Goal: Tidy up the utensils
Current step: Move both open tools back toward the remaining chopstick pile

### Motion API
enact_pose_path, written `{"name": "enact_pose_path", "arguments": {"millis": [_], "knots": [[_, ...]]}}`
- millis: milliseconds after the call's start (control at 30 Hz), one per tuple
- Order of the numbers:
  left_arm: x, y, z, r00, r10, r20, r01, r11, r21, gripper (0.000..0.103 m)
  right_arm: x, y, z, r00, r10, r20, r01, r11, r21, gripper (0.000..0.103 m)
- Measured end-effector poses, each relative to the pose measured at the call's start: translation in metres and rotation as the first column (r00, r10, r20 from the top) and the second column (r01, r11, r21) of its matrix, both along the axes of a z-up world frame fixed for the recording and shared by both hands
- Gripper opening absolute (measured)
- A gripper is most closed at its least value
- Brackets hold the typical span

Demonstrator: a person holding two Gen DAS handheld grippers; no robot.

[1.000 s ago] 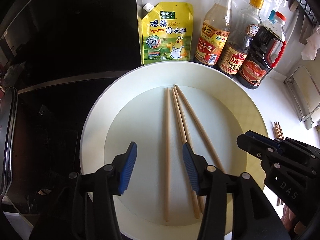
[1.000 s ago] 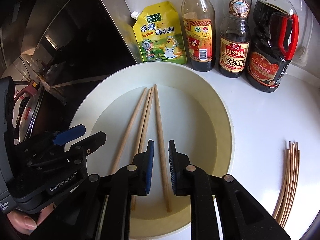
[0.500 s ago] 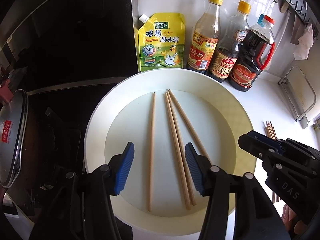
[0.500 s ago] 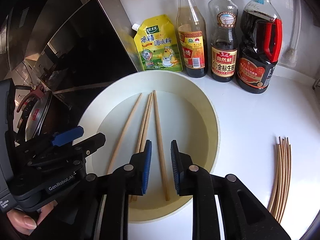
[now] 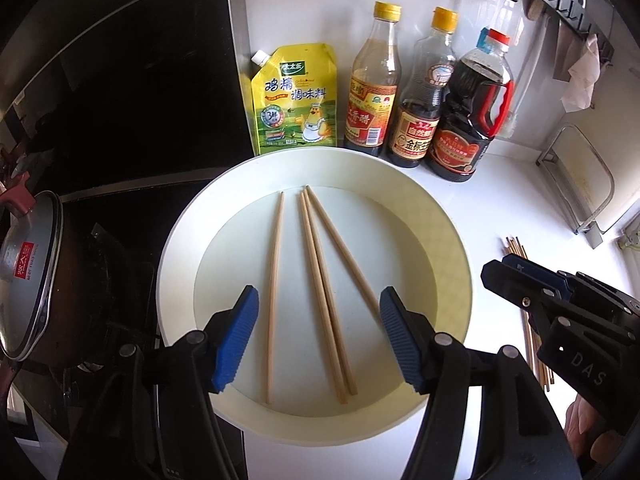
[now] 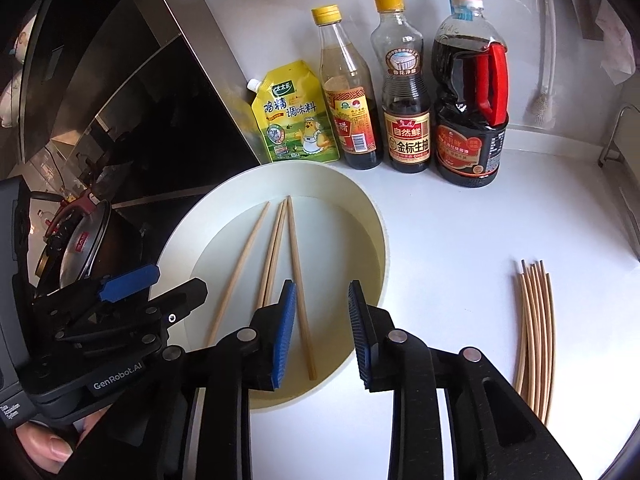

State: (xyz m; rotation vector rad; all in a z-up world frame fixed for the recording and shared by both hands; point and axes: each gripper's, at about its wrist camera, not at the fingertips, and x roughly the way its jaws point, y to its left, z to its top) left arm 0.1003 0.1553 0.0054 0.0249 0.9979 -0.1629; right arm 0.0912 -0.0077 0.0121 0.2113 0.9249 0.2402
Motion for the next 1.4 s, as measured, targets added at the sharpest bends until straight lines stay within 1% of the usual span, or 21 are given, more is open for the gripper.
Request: {"name": "enact_pose_path", "arguments": {"millis": [300, 400, 567, 1167, 1400], "knots": [[-0.018, -0.020, 0.010, 1.000, -0.012, 0.009, 0.012, 1.000, -0.009, 0.065, -0.023, -0.028, 0.002, 1.000, -0.021, 0.007, 0.021, 1.000, -0.007, 0.032], [-0.023, -0.031, 0.011, 1.000, -0.019, 0.008, 0.019, 1.000, -0.012, 0.066, -0.030, -0.038, 0.002, 1.000, -0.027, 0.011, 0.028, 1.000, -0.011, 0.036], [-0.031, -0.049, 0.012, 1.000, -0.030, 0.005, 0.030, 0.999, -0.020, 0.068, -0.041, -0.054, 0.003, 0.999, -0.033, 0.014, 0.033, 0.999, -0.023, 0.037], [-0.053, -0.110, 0.014, 0.997, -0.078, 0.009, 0.078, 0.996, -0.050, 0.069, -0.073, -0.115, 0.007, 0.996, -0.088, 0.022, 0.089, 0.995, -0.043, 0.040], [-0.058, -0.137, 0.009, 0.995, -0.104, 0.003, 0.104, 0.992, -0.070, 0.069, -0.084, -0.141, 0.000, 0.993, -0.118, 0.008, 0.118, 0.991, -0.064, 0.041]]}}
